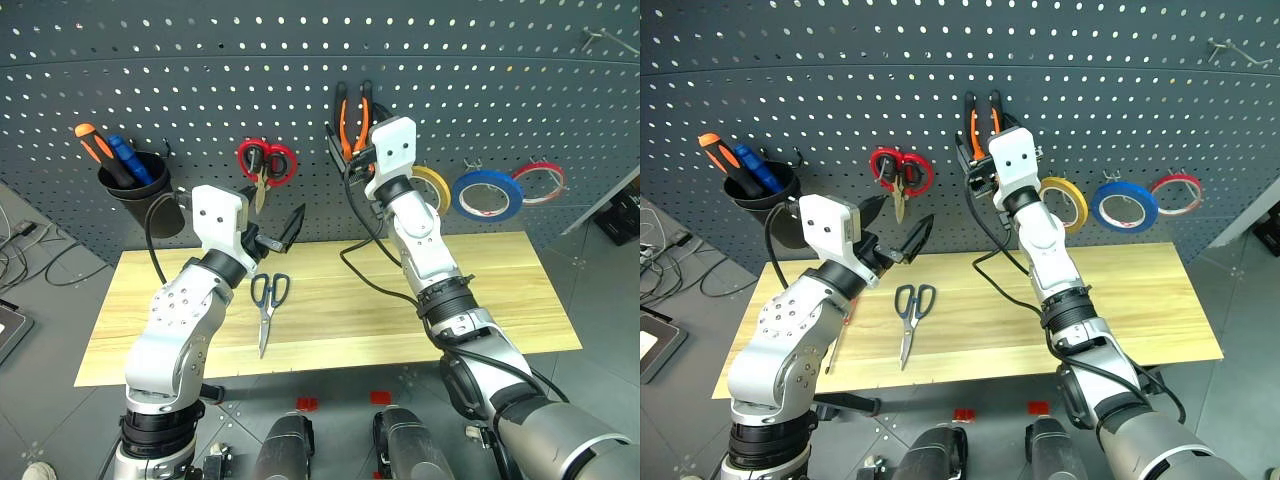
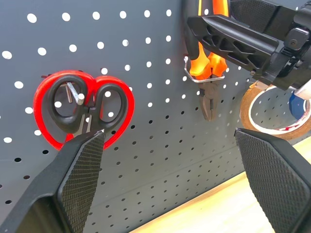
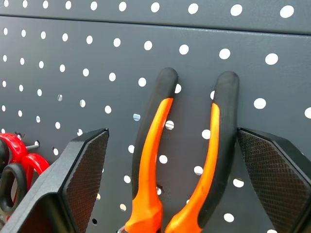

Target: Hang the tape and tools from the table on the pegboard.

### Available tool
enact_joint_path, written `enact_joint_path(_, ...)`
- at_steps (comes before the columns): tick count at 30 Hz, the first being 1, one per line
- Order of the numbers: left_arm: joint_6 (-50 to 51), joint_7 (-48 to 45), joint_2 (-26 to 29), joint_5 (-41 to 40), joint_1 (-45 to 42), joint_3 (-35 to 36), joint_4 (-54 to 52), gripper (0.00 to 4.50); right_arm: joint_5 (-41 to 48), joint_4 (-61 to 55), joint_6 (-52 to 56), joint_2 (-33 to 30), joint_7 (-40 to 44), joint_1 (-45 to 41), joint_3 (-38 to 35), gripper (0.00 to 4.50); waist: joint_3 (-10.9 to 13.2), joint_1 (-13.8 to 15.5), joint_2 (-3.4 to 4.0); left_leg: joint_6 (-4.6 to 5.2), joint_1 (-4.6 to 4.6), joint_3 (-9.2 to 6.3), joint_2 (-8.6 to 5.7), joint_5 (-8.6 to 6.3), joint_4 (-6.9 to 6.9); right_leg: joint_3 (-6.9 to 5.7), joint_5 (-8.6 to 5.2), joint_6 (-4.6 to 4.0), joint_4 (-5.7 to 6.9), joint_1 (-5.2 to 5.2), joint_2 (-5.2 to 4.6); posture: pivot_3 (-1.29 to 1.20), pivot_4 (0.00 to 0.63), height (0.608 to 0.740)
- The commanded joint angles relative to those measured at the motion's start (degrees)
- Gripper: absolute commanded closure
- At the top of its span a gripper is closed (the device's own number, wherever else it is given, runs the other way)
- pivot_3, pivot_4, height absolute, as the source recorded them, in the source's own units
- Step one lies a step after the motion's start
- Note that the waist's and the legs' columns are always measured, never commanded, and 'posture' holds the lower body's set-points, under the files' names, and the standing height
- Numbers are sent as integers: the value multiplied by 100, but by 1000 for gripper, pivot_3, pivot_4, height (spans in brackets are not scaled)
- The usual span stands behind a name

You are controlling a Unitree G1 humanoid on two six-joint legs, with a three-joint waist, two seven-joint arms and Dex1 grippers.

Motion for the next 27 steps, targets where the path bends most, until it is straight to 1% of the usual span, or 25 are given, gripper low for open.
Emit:
enact_joint_path(1, -123, -60, 41, -7, -22, 25, -138, 0, 170, -617, 168, -68, 214, 122, -6, 7, 0, 1, 0, 0, 0, 0, 0, 0, 0, 0, 0, 0, 1, 1, 0, -62, 191, 740)
enact_joint_path(4, -114, -93, 51, -11, -12, 40, -139, 0, 352, -1173, 537, -216, 531, 316, -25, 7, 0, 4, 0, 0, 0, -1, 0, 0, 0, 0, 0, 0, 1, 0, 0, -70, 194, 740)
enact_joint_path(8, -62, -115, 69, -19, 62, 50, -186, 0, 647, -2066, 1224, -566, 990, 672, -75, 7, 0, 5, 0, 1, 0, -1, 0, -1, 0, 1, 0, 0, 0, 1, -1, -83, 203, 740)
enact_joint_path(13, 67, 67, 20, 36, 353, 70, -277, 0, 1146, -3161, 2133, -1088, 1846, 1278, 50, 7, 1, -4, 1, 5, 0, -2, 1, -3, 0, 7, 0, 0, -1, 3, -4, -96, 215, 740)
enact_joint_path(15, 170, 230, 31, 211, 665, 5, -267, 0, 1252, -3549, 2232, -1580, 2562, 1764, 232, 7, 6, -8, 5, 7, 0, -2, 2, -4, 0, 8, 0, 0, -3, 3, -6, -116, 236, 740)
enact_joint_path(17, 288, 412, -16, 375, 991, -69, -168, 0, 1310, -3865, 2177, -2115, 3309, 2280, 465, 7, 12, -4, 11, 21, 2, -6, 2, -12, -2, 10, 0, 0, -8, 9, -6, -129, 259, 740)
enact_joint_path(19, 302, 628, -61, 640, 1218, -152, 41, 0, 1374, -3994, 1937, -2511, 3876, 2665, 609, 7, 38, -15, 13, 45, 6, -5, 1, -26, -1, 13, 0, 0, -10, 15, -8, -139, 282, 740)
enact_joint_path(21, 390, 847, -136, 865, 1395, -227, 285, 0, 1452, -3995, 1657, -2806, 4387, 2955, 703, 7, 95, -25, 14, 48, 11, -4, 0, -27, 3, 13, 0, 0, -10, 20, -23, -141, 301, 740)
enact_joint_path(23, 647, 1043, -278, 918, 1510, -188, 438, 0, 1477, -3941, 1436, -2961, 4753, 3116, 786, 7, 201, -49, 22, 50, 42, -8, 1, -28, 2, 12, -1, -1, -10, 50, -23, -143, 323, 740)
enact_joint_path(24, 746, 1095, -327, 926, 1547, -164, 458, 0, 1481, -3926, 1362, -2996, 4857, 3153, 815, 7, 245, -64, 21, 53, 76, -9, 1, -30, 0, 12, -2, -2, -14, 85, -24, -142, 328, 740)
enact_joint_path(25, 873, 1197, -387, 974, 1579, -148, 505, 0, 1494, -3891, 1276, -3024, 4998, 3180, 859, 7, 280, -86, 20, 54, 79, -12, 1, -30, 1, 11, -2, -3, -13, 88, -24, -141, 335, 740)
enact_joint_path(26, 1013, 1248, -436, 985, 1619, -142, 539, 0, 1502, -3880, 1220, -3036, 5125, 3196, 916, 7, 303, -98, 19, 54, 78, -16, 2, -30, 1, 10, -2, -3, -13, 87, -24, -142, 358, 740)
enact_joint_path(27, 1093, 1305, -471, 1039, 1633, -171, 590, 0, 1514, -3848, 1180, -3030, 5234, 3192, 960, 7, 342, -109, 16, 54, 77, -18, 2, -30, 2, 9, -2, -3, -13, 87, -23, -142, 358, 740)
